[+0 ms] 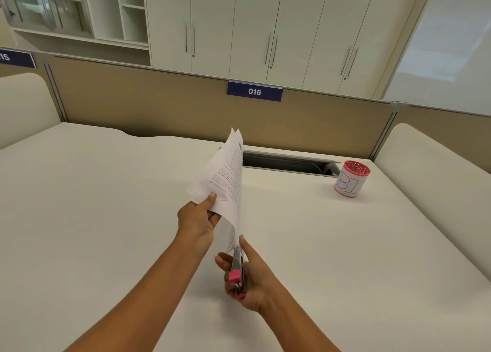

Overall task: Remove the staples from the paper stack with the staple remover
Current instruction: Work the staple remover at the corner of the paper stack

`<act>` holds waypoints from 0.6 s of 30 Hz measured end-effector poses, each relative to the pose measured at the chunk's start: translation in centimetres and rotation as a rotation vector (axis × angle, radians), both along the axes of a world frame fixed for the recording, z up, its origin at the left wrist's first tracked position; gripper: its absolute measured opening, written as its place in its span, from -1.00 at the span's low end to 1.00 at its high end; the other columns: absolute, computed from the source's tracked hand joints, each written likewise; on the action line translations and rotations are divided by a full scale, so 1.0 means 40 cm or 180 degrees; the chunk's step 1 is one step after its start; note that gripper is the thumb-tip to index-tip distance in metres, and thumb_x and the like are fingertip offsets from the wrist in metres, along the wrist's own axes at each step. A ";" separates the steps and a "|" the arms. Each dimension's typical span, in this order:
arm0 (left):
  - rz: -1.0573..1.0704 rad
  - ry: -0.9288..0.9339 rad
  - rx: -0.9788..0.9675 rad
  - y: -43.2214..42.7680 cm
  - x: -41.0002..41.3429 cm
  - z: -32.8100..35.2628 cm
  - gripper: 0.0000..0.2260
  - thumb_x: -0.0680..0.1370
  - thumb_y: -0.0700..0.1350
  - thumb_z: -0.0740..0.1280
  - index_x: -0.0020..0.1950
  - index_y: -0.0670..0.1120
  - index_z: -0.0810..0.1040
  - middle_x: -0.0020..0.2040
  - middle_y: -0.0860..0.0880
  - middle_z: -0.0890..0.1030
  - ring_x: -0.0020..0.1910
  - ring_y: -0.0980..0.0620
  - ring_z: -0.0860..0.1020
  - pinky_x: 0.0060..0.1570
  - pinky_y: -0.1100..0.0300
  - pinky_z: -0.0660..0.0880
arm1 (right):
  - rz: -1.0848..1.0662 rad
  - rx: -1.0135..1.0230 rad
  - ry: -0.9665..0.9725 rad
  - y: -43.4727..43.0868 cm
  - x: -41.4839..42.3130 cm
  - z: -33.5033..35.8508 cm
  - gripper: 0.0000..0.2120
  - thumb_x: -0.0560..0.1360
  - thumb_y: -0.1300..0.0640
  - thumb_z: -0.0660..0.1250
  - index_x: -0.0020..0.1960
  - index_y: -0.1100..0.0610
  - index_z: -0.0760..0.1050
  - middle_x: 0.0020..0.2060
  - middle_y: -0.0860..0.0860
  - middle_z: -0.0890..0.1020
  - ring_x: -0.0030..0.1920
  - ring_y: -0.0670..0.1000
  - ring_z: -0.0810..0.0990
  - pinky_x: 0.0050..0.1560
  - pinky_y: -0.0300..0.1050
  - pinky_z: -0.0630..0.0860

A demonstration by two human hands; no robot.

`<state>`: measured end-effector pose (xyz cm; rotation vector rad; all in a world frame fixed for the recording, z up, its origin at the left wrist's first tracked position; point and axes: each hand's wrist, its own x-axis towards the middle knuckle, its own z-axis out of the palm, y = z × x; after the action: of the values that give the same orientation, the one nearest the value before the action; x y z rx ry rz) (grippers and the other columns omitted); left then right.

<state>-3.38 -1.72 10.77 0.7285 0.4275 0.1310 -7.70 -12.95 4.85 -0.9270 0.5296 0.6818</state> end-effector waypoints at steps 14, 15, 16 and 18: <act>-0.0314 0.0006 -0.0156 0.012 -0.011 -0.047 -0.90 0.51 -0.33 0.28 -0.01 -0.20 0.53 0.06 -0.15 0.60 -0.12 -0.01 0.60 -0.35 0.23 0.63 | -0.1686 -0.0313 -0.0417 -0.118 0.055 0.000 -0.66 0.45 -0.11 0.33 0.01 0.15 0.48 -0.32 0.06 0.58 -0.53 0.00 0.55 -0.52 -0.24 0.47; -0.0315 0.0137 -0.0064 0.016 -0.011 -0.060 -0.92 0.51 -0.34 0.28 -0.04 -0.24 0.53 0.08 -0.19 0.59 -0.13 -0.02 0.59 -0.36 0.24 0.62 | -0.1715 -0.0520 -0.0366 -0.132 0.061 -0.009 -0.65 0.47 -0.10 0.32 0.02 0.18 0.47 -0.30 0.06 0.56 -0.43 0.02 0.54 -0.40 -0.15 0.49; -0.0311 0.0258 0.0040 0.020 -0.011 -0.073 -0.92 0.51 -0.35 0.28 -0.02 -0.27 0.52 0.10 -0.21 0.58 -0.13 -0.03 0.59 -0.34 0.22 0.63 | -0.1749 -0.0711 -0.0283 -0.148 0.066 -0.018 -0.66 0.49 -0.08 0.30 0.03 0.21 0.46 -0.29 0.07 0.54 -0.37 0.03 0.50 -0.28 -0.10 0.47; -0.0296 0.0439 0.0231 0.028 -0.011 -0.100 -0.80 0.51 -0.38 0.28 0.12 -0.28 0.50 0.17 -0.23 0.56 -0.07 -0.07 0.58 -0.17 0.13 0.59 | -0.1830 -0.0969 -0.0163 -0.176 0.074 -0.029 -0.73 0.52 0.00 0.28 -0.02 0.23 0.42 -0.30 0.05 0.50 -0.36 0.00 0.41 -0.21 -0.06 0.45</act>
<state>-3.81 -0.60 6.78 0.8304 0.5215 0.0087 -4.74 -19.99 3.70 -1.0079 0.8252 0.0564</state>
